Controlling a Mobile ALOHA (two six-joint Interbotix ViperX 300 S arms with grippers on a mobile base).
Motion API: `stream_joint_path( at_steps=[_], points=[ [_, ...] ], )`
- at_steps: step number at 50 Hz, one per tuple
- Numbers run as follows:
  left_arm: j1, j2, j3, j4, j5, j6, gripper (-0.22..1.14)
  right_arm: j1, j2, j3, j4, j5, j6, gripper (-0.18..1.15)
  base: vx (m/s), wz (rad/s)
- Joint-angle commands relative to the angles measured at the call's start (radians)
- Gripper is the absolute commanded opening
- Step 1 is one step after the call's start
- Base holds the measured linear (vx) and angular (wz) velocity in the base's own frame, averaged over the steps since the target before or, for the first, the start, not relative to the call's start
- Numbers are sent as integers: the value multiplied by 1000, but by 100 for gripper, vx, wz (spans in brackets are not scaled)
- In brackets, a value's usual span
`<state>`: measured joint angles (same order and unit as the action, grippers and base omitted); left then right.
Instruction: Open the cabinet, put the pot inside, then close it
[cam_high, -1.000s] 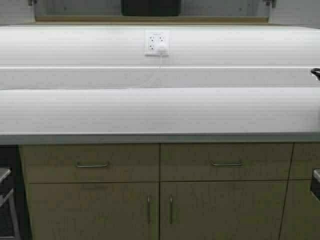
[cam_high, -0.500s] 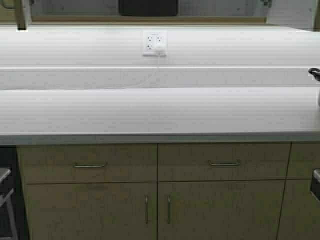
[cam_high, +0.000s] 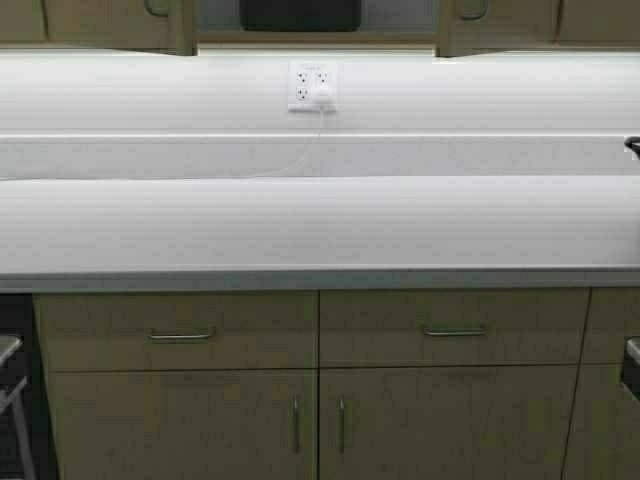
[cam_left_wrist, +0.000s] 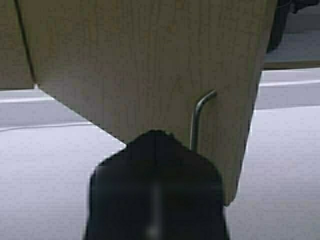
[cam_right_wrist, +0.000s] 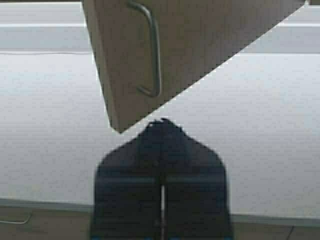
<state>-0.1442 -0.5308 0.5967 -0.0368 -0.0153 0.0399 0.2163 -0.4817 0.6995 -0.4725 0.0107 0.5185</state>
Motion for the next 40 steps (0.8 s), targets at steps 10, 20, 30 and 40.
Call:
stream_joint_path(
  at_steps=[10,20,30,40],
  points=[
    [-78,146,-167,5,-6,2,3,114,-140,87,5,46,15,6,10,0],
    [-104,337,-337,-2,5,0,3,120,-218,98,14,146,9,6,12,4],
    [-192,535,-518,-21,8,-2,3,120,-230,92,9,161,-2,6,9,5],
    [-207,518,-491,-21,11,-2,3,118,-201,83,3,161,-6,6,7,6]
  ],
)
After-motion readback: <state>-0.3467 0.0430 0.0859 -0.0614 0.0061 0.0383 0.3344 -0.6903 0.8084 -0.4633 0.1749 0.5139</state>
